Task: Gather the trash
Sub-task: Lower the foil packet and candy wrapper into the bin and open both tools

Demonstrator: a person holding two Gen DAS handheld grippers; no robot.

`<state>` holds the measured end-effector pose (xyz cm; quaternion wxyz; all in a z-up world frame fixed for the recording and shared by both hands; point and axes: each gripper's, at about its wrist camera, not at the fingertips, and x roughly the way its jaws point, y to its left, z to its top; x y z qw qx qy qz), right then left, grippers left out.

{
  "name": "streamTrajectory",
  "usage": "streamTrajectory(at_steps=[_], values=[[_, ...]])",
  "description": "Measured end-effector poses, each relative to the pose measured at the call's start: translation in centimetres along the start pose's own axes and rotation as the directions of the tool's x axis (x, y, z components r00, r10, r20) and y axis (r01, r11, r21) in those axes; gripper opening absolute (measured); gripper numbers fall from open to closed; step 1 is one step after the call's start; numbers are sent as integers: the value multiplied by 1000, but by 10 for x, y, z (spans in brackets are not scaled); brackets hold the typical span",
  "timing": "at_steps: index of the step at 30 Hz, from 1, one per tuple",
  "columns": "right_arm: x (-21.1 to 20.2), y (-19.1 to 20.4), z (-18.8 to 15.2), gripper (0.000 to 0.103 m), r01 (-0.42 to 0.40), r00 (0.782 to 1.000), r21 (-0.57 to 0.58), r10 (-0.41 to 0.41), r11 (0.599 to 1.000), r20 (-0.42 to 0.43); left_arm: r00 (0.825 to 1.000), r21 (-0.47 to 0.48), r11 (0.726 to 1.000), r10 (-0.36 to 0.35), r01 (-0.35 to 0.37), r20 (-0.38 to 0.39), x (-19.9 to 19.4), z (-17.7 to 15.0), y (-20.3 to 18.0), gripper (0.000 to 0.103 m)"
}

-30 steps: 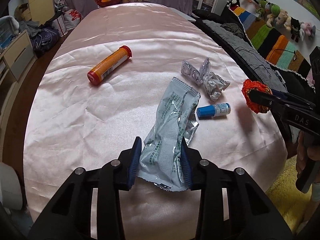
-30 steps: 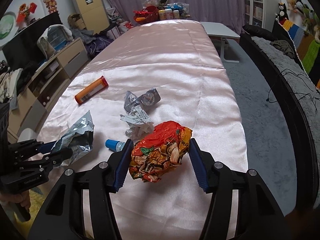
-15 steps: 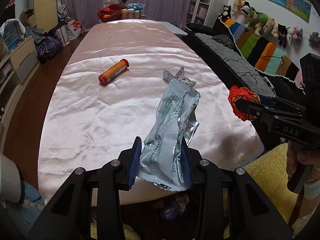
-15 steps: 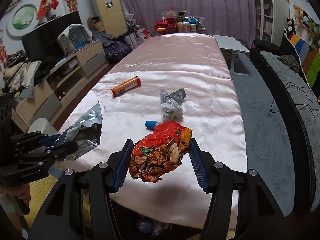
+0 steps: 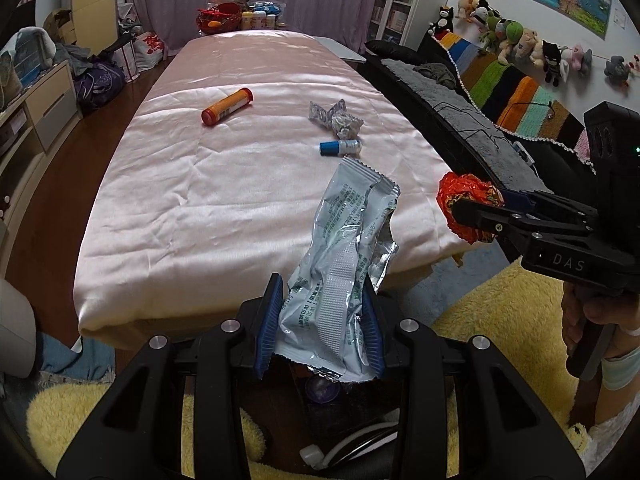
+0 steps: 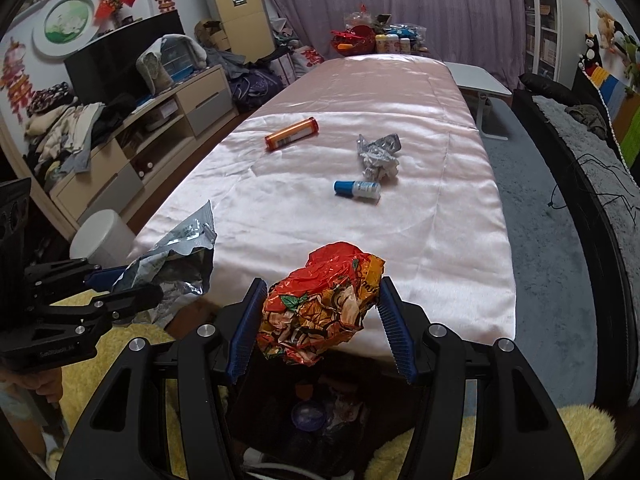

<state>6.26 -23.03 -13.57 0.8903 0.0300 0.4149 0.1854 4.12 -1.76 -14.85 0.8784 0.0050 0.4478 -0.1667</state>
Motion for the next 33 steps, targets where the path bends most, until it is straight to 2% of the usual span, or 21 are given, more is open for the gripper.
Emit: streamTrajectory(at_steps=[9, 17, 25, 33], values=[[8, 5, -46, 58, -30, 996, 43, 33, 999, -79, 994, -18, 1000, -26, 24, -102, 22, -45, -7, 36], [40, -5, -83, 58, -15, 980, 98, 34, 995, -196, 975, -33, 999, -26, 19, -222, 66, -74, -9, 36], [59, -1, -100, 58, -19, 964, 106, 47, 994, -263, 954, -48, 998, -41, 28, -296, 93, -89, -9, 37], [66, 0, -103, 63, -37, 954, 130, 74, 991, -290, 946, -77, 996, -58, 35, -320, 101, -93, -2, 46]])
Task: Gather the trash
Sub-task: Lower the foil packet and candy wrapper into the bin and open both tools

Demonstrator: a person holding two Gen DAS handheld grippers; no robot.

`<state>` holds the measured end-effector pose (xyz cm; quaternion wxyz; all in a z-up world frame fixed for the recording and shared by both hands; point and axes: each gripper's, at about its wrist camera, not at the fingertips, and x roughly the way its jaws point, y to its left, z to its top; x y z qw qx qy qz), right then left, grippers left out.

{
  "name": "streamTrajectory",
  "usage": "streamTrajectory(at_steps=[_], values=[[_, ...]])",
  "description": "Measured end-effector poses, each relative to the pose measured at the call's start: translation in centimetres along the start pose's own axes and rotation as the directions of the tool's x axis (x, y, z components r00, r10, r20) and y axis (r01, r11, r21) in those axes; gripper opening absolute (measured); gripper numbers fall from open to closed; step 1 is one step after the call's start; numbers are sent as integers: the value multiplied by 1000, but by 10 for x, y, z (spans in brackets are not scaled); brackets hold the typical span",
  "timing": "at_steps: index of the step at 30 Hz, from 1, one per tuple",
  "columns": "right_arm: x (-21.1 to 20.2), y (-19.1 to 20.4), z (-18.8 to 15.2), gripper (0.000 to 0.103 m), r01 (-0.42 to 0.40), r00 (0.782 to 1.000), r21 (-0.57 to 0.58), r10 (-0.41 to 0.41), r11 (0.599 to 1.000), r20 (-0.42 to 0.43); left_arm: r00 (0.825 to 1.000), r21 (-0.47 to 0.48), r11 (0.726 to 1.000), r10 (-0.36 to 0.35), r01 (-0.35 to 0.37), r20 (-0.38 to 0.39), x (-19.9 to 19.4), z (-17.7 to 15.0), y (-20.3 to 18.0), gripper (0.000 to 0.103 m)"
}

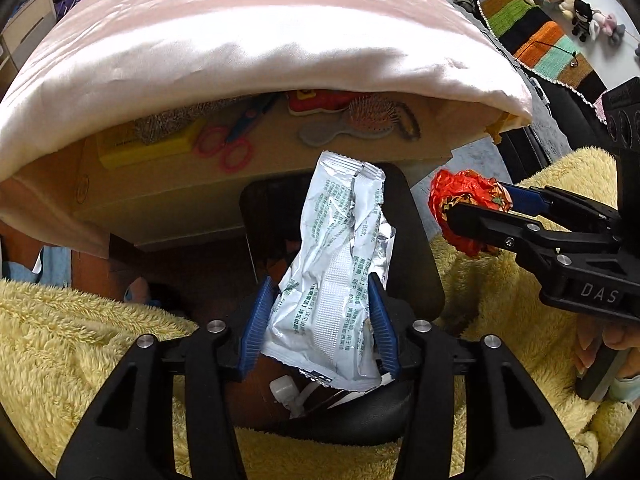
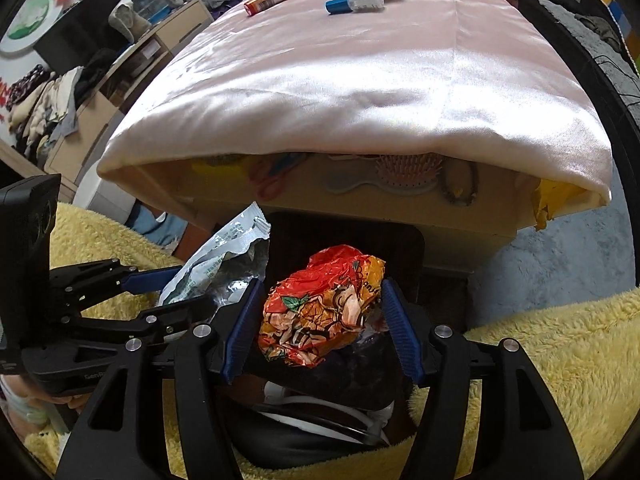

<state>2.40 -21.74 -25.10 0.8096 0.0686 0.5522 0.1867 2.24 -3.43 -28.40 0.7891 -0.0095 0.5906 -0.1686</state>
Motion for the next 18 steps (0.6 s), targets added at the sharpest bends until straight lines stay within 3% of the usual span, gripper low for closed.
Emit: streamTrajectory(at_steps=[3, 11, 18], values=[[1, -4, 2, 70, -7, 1000, 17, 7, 1000, 0, 1000, -2, 1000, -4, 4, -1, 0, 1, 1, 52], [-5, -9, 11, 73, -11, 1000, 38, 10, 999, 11, 1000, 8, 1000, 9, -9, 11, -6, 4, -1, 66], [-33, -15, 33, 80, -7, 995, 52, 1, 999, 101, 996, -13, 1000, 15, -14, 90, -37, 19, 11, 80]])
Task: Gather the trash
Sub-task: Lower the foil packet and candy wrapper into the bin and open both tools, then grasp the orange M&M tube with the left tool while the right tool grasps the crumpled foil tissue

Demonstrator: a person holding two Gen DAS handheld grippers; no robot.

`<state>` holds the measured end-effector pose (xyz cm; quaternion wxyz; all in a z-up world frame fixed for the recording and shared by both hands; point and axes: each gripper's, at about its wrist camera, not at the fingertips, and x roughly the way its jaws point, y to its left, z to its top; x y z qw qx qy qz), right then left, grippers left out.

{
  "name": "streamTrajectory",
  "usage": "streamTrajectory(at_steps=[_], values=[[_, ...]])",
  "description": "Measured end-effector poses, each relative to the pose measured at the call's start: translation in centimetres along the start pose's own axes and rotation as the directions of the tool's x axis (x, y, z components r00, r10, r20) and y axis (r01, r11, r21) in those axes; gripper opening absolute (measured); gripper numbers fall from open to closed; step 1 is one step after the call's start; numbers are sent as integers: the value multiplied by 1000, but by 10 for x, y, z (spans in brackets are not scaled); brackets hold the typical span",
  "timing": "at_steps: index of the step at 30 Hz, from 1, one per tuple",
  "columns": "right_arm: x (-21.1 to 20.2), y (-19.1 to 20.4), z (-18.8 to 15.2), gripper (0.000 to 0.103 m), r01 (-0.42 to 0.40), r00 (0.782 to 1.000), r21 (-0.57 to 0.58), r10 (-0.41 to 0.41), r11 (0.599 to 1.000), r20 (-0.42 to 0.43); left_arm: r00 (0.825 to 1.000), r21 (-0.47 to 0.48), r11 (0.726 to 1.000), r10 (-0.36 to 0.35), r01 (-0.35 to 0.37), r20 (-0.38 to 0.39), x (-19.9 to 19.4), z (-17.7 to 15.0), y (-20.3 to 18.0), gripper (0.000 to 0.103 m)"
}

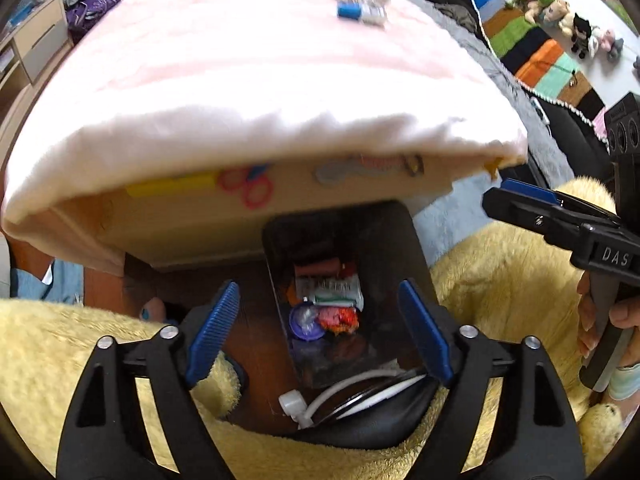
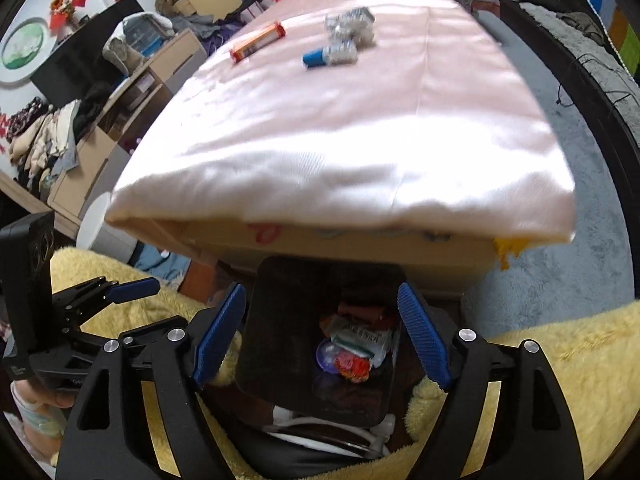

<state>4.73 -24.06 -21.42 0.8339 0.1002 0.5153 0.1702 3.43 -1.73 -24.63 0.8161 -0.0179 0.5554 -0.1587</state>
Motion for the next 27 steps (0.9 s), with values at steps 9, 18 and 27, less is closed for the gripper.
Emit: streamTrajectory(at_steps=[9, 18, 27], values=[[-13, -7, 51, 81, 29, 997, -13, -28, 999, 76, 997, -1, 1000, 21, -21, 75, -24, 45, 9, 86], [0, -12, 101, 81, 51, 994, -24, -49, 998, 100, 993, -10, 998, 57, -56, 100, -20, 99, 28, 87], [29, -17, 156, 81, 52, 991, -20, -49, 998, 121, 994, 9, 998, 62, -63, 88, 4, 143, 34, 87]])
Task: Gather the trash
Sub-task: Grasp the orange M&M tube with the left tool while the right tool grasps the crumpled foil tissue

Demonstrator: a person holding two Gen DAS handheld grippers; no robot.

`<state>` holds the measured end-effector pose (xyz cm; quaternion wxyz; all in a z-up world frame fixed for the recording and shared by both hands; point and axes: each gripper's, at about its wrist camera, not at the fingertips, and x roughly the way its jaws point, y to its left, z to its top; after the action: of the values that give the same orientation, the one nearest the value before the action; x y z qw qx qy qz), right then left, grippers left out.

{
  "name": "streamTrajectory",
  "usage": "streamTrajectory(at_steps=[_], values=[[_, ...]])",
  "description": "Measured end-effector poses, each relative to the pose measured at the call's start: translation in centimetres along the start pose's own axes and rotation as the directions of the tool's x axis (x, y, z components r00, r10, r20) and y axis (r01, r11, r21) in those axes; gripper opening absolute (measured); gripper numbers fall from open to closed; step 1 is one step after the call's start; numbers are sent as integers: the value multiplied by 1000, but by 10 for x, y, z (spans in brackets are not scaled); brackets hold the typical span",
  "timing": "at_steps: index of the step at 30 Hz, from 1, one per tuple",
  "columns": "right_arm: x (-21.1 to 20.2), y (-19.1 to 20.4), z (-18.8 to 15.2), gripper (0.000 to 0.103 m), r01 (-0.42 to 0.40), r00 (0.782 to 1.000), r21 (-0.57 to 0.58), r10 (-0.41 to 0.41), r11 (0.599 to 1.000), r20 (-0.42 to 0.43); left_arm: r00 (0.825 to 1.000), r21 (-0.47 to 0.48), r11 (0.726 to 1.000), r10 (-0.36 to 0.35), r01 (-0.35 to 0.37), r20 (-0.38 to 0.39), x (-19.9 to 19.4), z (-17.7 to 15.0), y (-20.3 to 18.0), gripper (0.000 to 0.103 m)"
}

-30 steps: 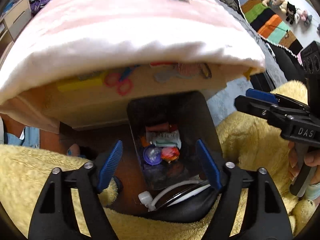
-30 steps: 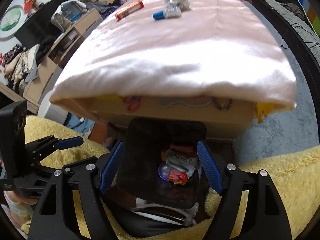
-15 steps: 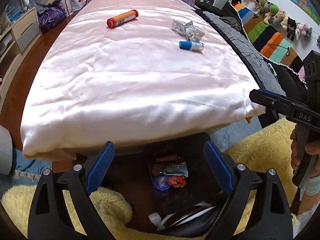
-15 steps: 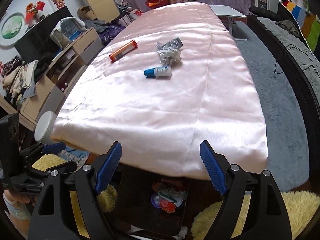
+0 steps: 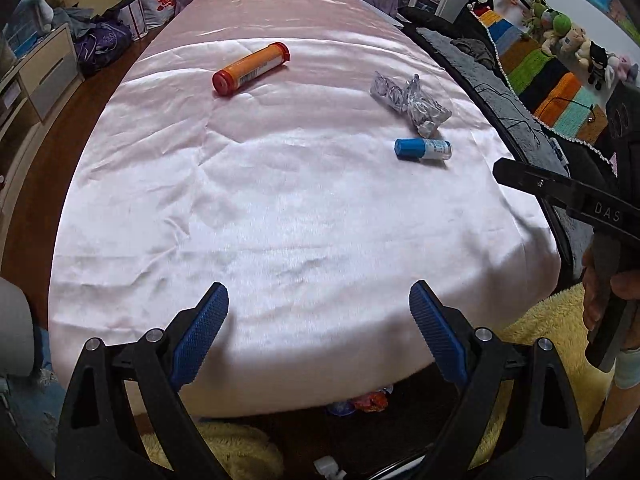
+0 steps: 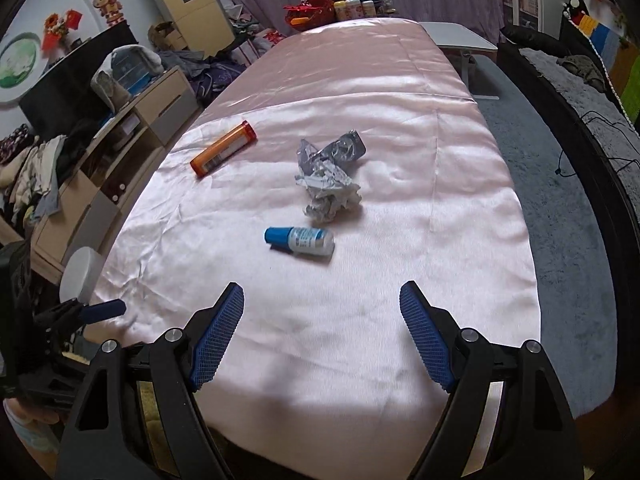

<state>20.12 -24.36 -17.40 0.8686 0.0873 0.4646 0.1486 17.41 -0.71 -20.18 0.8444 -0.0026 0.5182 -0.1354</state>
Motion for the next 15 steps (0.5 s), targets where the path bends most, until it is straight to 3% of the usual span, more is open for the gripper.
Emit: streamTrajectory(at_steps=[8, 15], values=[[32, 6, 36, 80, 19, 1000, -42, -18, 999, 12, 999, 5, 1000, 26, -26, 35, 12, 46, 17, 87], [59, 9, 53, 62, 30, 999, -82, -32, 996, -13, 997, -26, 999, 41, -40, 62, 30, 88, 43, 87]])
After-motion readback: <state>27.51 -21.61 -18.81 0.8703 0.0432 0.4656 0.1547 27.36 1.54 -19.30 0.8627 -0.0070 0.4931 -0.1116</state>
